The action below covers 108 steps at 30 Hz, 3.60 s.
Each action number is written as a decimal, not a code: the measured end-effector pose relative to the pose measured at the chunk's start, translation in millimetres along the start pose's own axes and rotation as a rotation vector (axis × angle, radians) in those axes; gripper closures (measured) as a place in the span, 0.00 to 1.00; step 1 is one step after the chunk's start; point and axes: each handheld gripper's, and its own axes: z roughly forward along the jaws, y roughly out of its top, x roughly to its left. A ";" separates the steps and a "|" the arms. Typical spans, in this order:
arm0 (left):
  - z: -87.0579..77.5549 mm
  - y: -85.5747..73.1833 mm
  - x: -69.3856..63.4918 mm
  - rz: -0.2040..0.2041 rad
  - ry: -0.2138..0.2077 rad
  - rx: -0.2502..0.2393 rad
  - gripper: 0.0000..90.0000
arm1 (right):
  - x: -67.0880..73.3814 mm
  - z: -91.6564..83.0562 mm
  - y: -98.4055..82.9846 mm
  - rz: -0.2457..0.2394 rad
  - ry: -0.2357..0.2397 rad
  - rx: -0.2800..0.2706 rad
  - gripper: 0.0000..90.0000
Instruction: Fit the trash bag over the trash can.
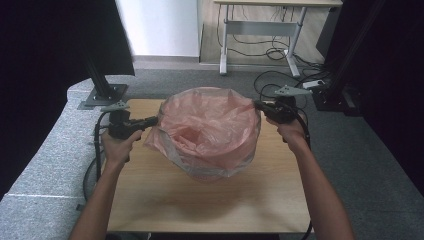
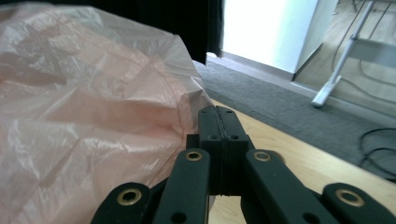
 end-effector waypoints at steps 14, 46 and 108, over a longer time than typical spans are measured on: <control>48.2 -10.9 11.7 -0.049 -0.035 0.079 1.00 | 8.3 46.9 -36.3 0.067 0.104 0.016 1.00; 13.9 41.2 17.4 0.093 -0.052 0.052 0.54 | -7.9 8.2 4.1 0.073 0.174 -0.039 0.49; 40.7 57.6 17.9 0.107 -0.212 0.081 0.96 | -23.0 10.6 -11.6 0.021 0.173 -0.076 0.99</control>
